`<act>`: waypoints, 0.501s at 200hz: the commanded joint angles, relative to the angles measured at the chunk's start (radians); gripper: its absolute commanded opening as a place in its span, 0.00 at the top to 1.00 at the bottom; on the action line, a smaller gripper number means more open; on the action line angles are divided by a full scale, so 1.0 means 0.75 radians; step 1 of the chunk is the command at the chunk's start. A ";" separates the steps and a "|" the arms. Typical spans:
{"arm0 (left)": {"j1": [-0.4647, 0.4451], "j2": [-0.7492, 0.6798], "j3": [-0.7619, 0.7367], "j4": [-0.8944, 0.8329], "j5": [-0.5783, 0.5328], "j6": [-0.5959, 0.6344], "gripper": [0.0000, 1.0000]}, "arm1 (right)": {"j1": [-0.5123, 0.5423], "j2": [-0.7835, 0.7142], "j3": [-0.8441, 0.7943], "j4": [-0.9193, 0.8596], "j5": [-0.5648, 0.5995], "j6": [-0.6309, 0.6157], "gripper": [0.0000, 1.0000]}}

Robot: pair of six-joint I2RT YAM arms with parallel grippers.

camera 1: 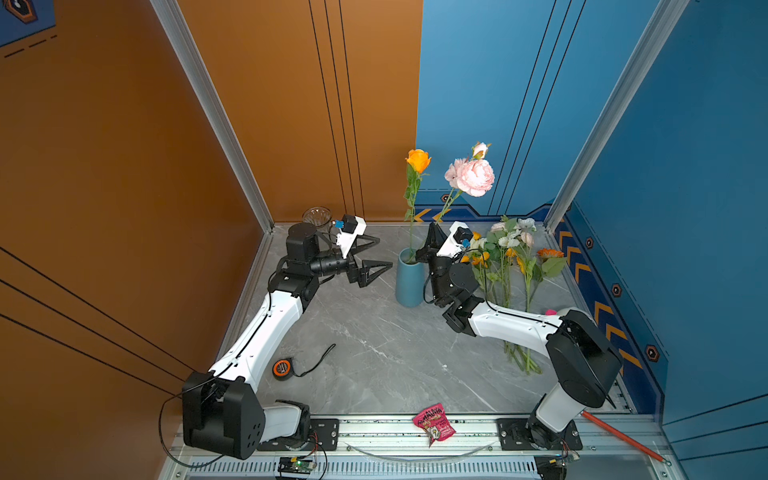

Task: Arrange the flowers into the vase
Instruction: 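Carry the pink peonies over the blue vase with the right gripper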

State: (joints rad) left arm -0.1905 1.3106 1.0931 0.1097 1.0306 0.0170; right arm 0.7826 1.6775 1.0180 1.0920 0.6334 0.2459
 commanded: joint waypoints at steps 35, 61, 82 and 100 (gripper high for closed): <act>-0.012 0.006 0.009 0.019 0.041 -0.016 0.02 | 0.035 0.088 -0.011 0.026 0.014 0.059 1.00; -0.011 0.006 0.009 0.017 0.043 -0.016 0.02 | 0.049 0.139 -0.009 0.033 0.023 0.044 1.00; -0.012 0.004 0.008 0.019 0.042 -0.015 0.02 | 0.052 0.160 -0.014 0.018 0.023 0.049 1.00; -0.010 0.003 0.011 0.019 0.045 -0.016 0.02 | 0.057 0.160 -0.022 0.001 0.030 0.049 1.00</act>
State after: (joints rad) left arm -0.1913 1.3106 1.0931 0.1097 1.0309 0.0166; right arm 0.8146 1.7985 1.0134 1.0908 0.6338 0.2779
